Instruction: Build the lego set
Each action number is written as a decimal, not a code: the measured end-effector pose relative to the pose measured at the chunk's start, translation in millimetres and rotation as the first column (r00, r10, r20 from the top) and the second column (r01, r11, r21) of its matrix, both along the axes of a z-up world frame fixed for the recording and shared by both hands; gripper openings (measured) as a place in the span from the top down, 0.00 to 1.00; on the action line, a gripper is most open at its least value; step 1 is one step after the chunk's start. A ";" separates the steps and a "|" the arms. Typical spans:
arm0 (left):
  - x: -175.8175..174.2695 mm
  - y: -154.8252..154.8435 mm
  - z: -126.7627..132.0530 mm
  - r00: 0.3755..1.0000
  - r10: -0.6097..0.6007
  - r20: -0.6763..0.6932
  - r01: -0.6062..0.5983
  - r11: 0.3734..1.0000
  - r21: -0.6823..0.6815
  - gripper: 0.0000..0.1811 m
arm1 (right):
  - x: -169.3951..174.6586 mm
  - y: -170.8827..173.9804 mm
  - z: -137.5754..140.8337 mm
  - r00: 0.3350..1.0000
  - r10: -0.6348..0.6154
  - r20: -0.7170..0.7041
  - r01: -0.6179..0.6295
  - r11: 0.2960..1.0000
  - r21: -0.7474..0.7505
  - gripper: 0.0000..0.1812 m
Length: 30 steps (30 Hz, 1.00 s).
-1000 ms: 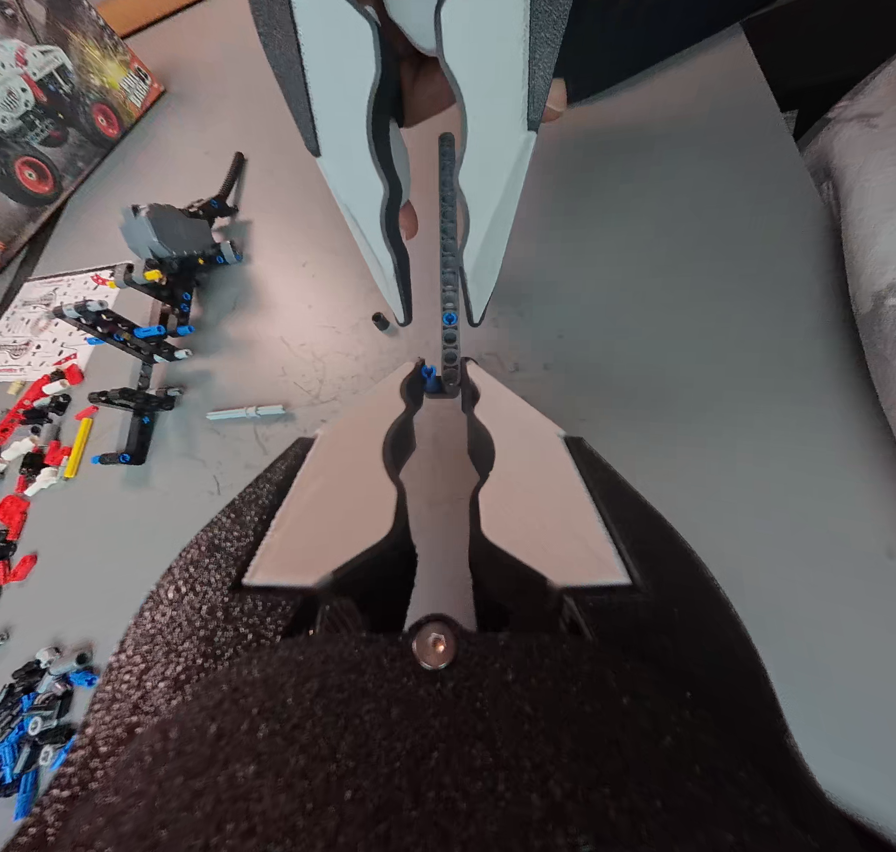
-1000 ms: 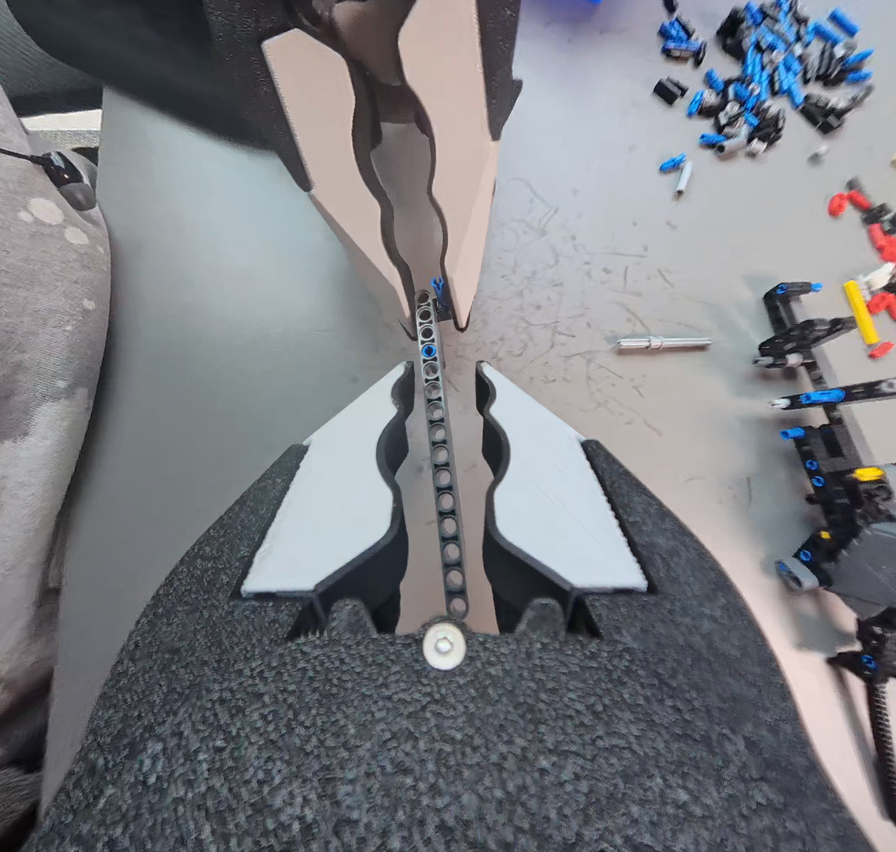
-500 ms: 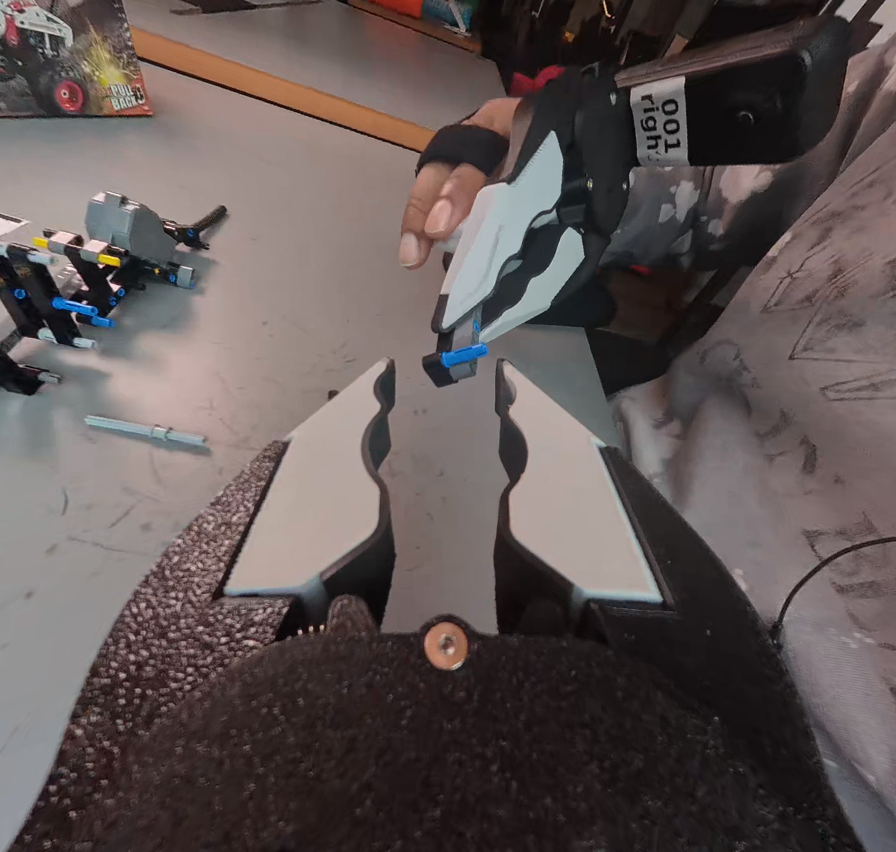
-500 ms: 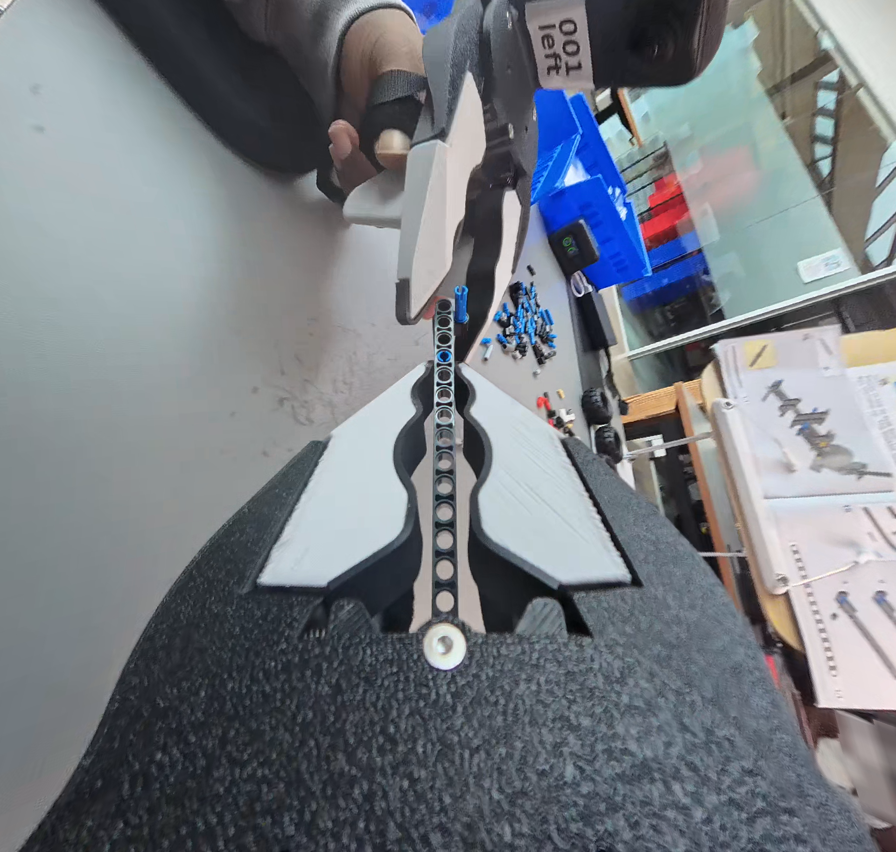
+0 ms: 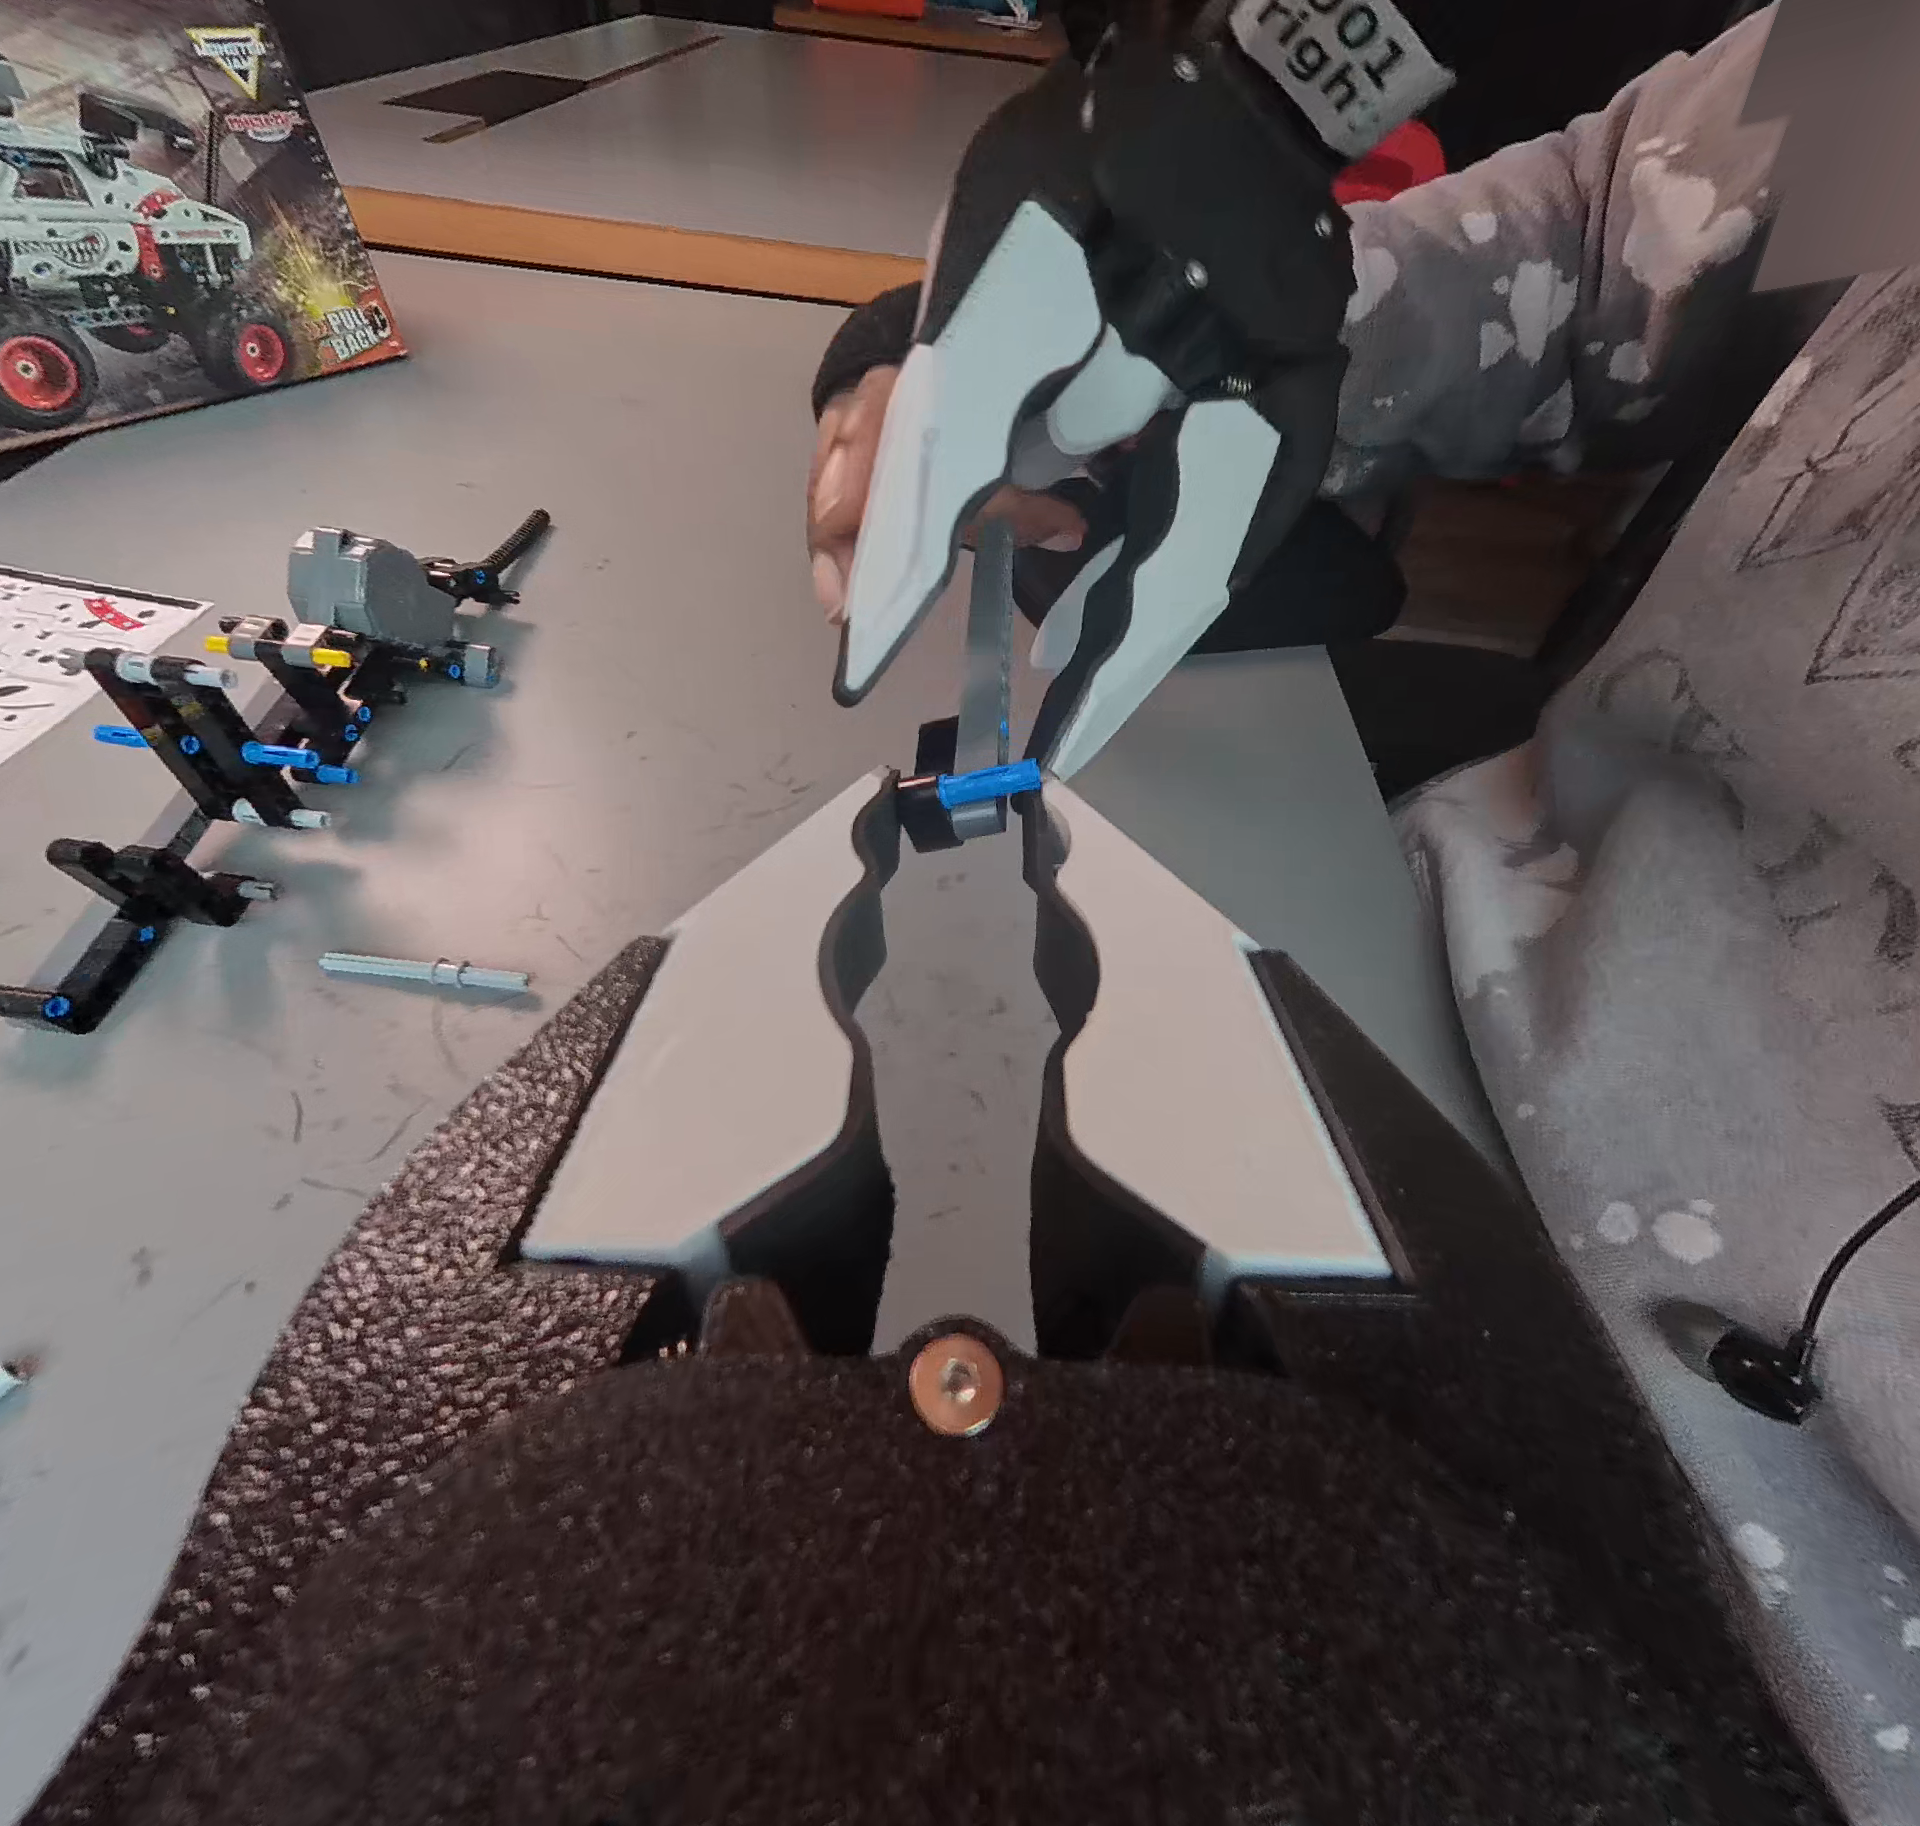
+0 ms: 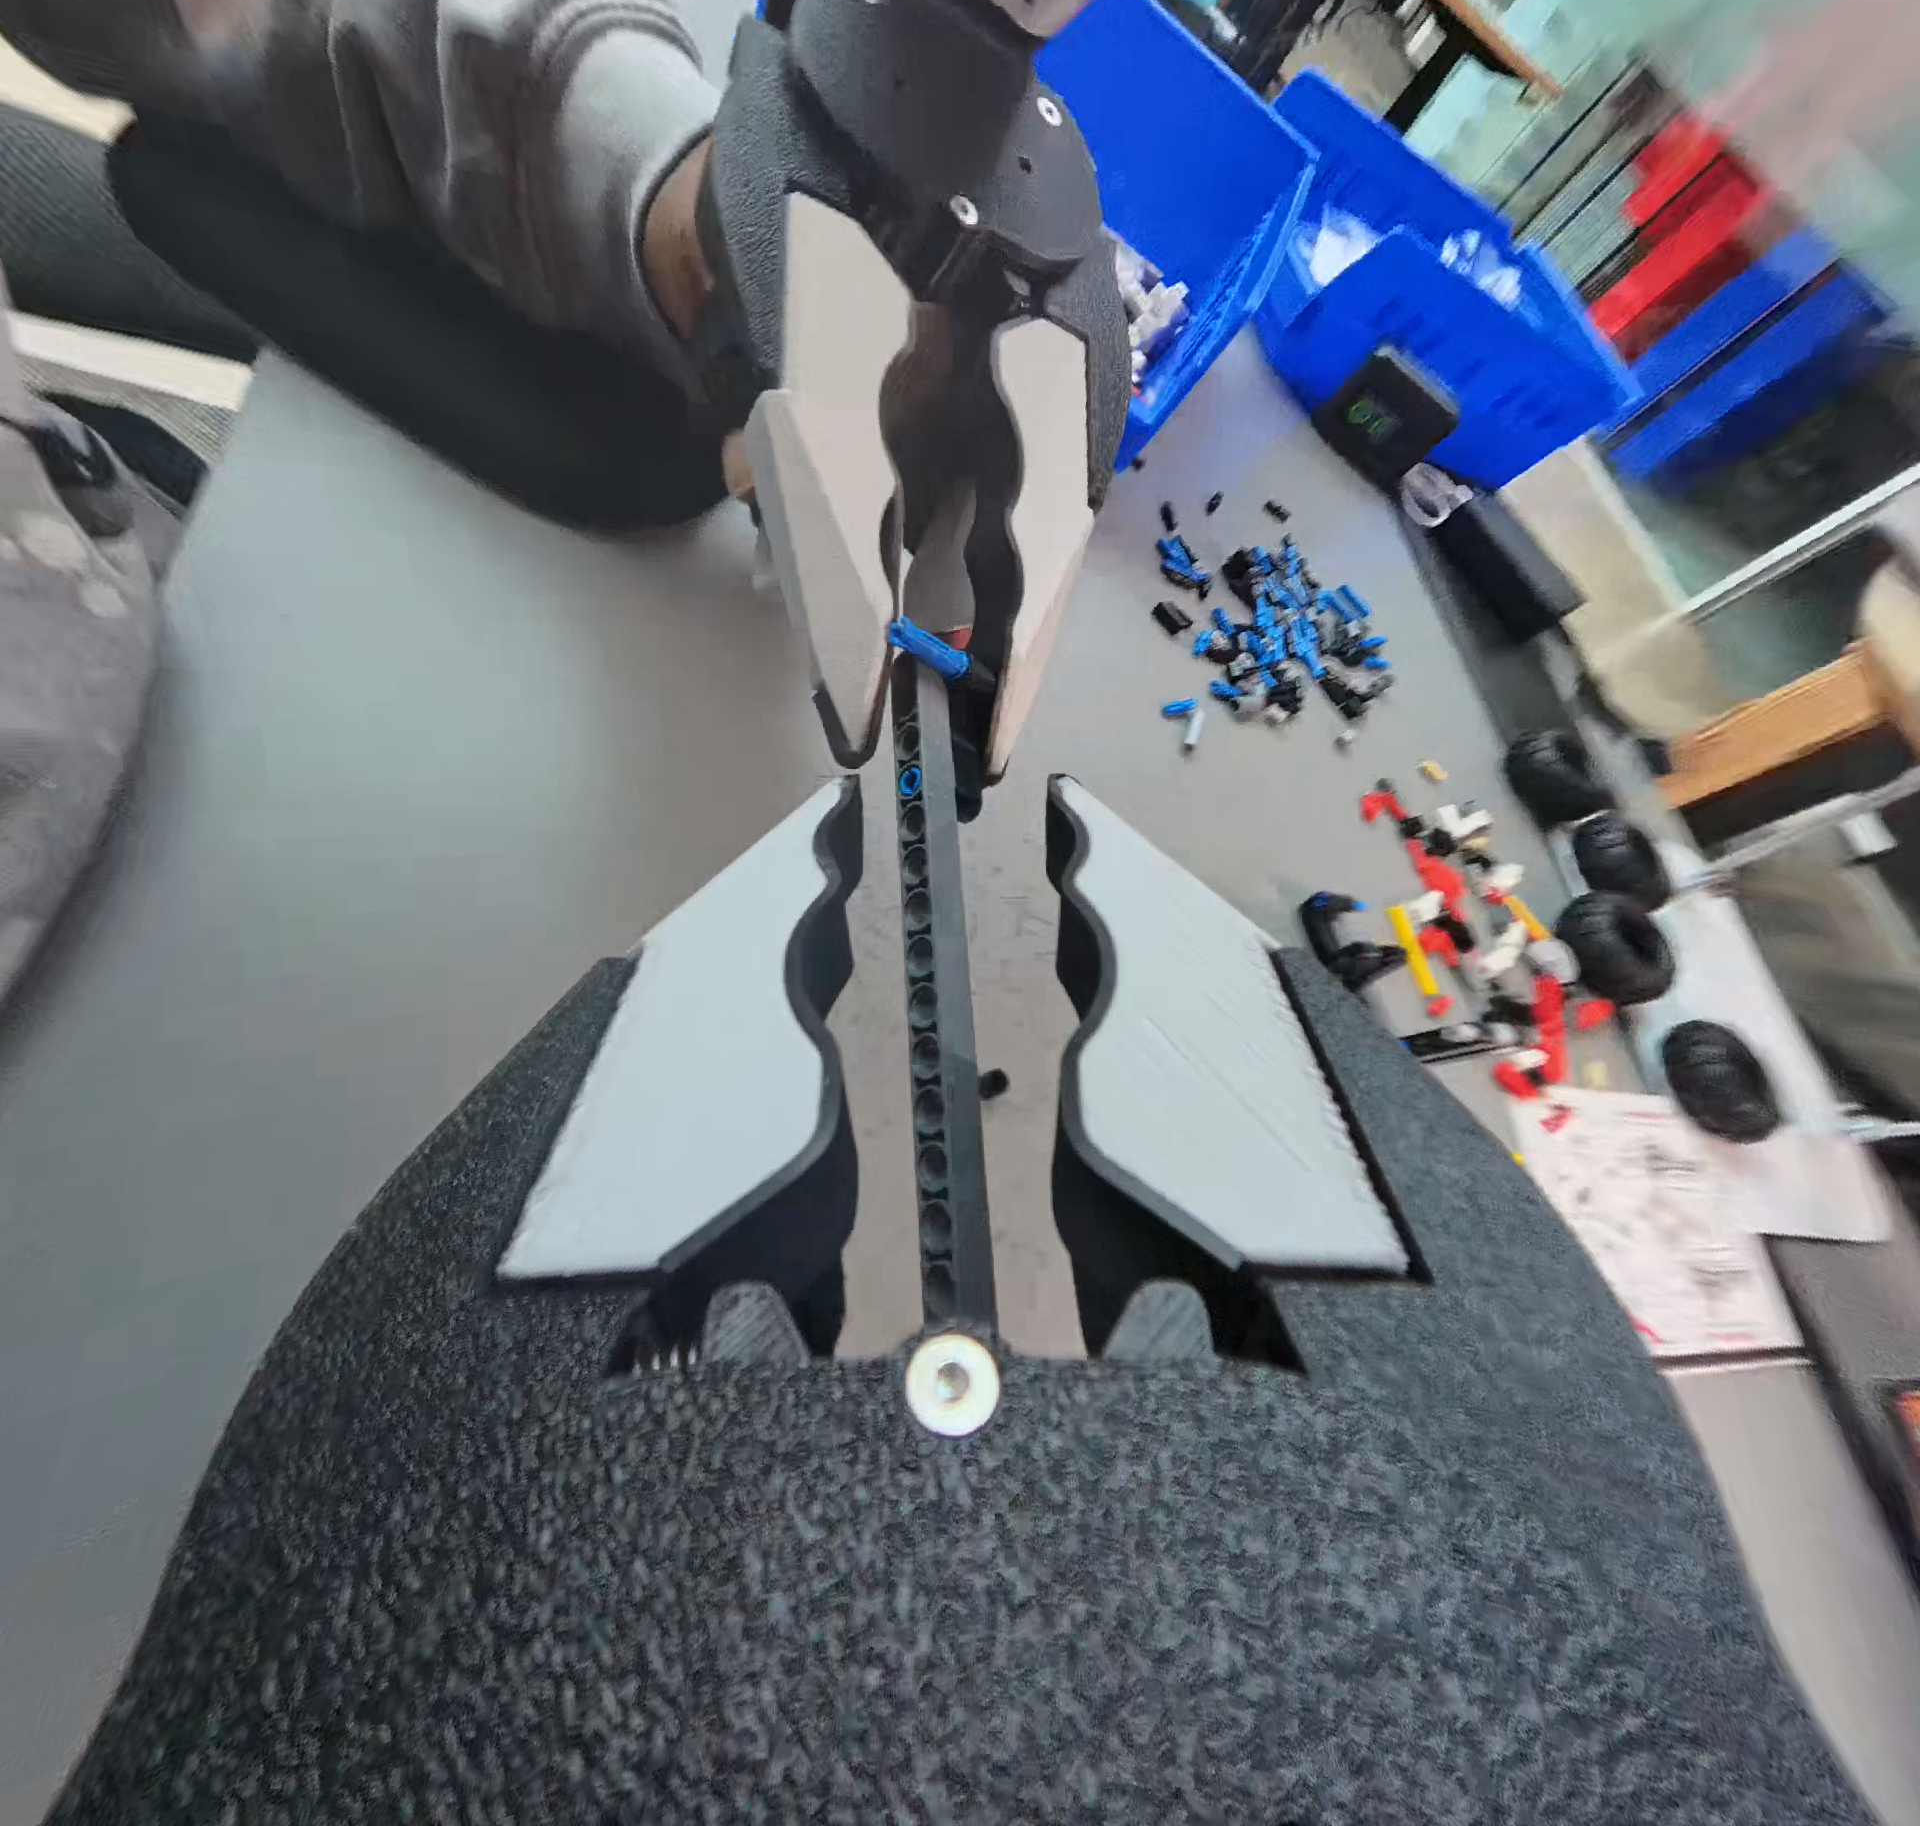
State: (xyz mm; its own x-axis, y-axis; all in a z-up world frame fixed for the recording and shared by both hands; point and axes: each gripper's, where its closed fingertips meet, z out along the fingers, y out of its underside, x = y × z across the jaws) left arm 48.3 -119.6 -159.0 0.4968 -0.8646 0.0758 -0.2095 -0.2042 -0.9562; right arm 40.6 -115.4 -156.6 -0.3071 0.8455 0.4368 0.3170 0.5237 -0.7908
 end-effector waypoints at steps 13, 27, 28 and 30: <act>1.7 -4.7 -16.8 0.992 -0.016 -0.125 0.024 0.998 0.060 0.85 | 4.1 -3.9 -25.0 0.983 0.083 0.166 -0.025 0.945 -0.327 0.91; -3.5 1.4 -40.1 0.977 0.004 -0.215 -0.010 1.000 -0.025 0.89 | 4.0 4.0 -49.3 0.969 0.068 0.238 -0.013 0.975 -0.224 0.91; -4.1 1.6 -46.7 0.970 0.002 -0.244 -0.012 0.999 -0.036 0.89 | 4.4 5.0 -54.8 0.963 0.068 0.260 -0.010 0.976 -0.218 0.91; -5.9 2.8 -58.0 0.953 0.009 -0.302 -0.022 0.999 -0.043 0.89 | 4.1 7.0 -64.2 0.954 0.071 0.292 -0.008 0.978 -0.210 0.91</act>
